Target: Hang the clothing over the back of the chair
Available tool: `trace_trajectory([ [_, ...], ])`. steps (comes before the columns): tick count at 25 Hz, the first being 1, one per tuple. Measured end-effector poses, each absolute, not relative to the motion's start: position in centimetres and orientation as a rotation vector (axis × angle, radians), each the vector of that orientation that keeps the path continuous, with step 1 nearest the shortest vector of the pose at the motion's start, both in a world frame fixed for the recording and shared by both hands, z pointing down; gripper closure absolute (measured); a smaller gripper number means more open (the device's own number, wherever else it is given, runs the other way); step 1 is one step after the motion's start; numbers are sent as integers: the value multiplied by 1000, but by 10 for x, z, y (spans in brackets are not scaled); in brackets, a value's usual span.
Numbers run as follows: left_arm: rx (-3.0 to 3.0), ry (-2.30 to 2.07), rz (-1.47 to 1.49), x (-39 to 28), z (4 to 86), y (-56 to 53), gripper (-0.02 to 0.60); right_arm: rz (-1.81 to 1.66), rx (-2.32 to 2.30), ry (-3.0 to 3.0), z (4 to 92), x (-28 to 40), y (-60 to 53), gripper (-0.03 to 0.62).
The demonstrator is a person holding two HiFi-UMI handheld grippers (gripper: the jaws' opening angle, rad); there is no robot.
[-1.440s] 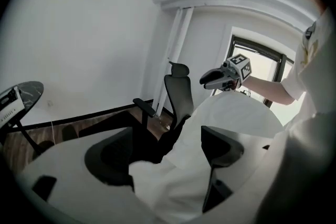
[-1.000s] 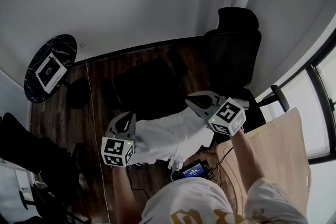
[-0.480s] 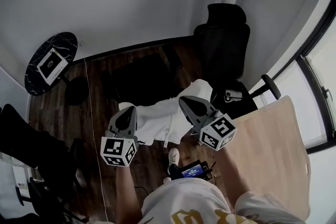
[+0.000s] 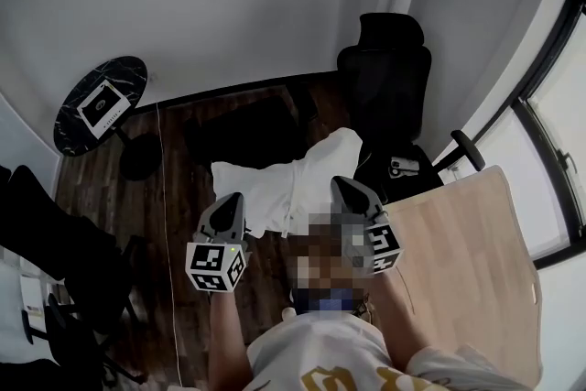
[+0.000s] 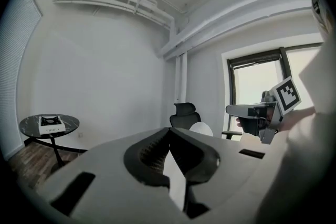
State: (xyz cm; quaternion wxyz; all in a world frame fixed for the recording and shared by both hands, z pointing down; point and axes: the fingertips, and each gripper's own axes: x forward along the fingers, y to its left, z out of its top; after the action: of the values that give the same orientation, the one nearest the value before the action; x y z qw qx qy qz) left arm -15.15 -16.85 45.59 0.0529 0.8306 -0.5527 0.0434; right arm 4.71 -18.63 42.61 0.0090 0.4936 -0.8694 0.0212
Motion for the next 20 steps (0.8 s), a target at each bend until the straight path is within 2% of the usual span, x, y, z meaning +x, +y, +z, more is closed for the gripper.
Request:
trace_trajectory([
  [20, 2488, -1755, 167, -153, 461, -127, 561, 106, 1488, -2727, 442, 52, -138, 583],
])
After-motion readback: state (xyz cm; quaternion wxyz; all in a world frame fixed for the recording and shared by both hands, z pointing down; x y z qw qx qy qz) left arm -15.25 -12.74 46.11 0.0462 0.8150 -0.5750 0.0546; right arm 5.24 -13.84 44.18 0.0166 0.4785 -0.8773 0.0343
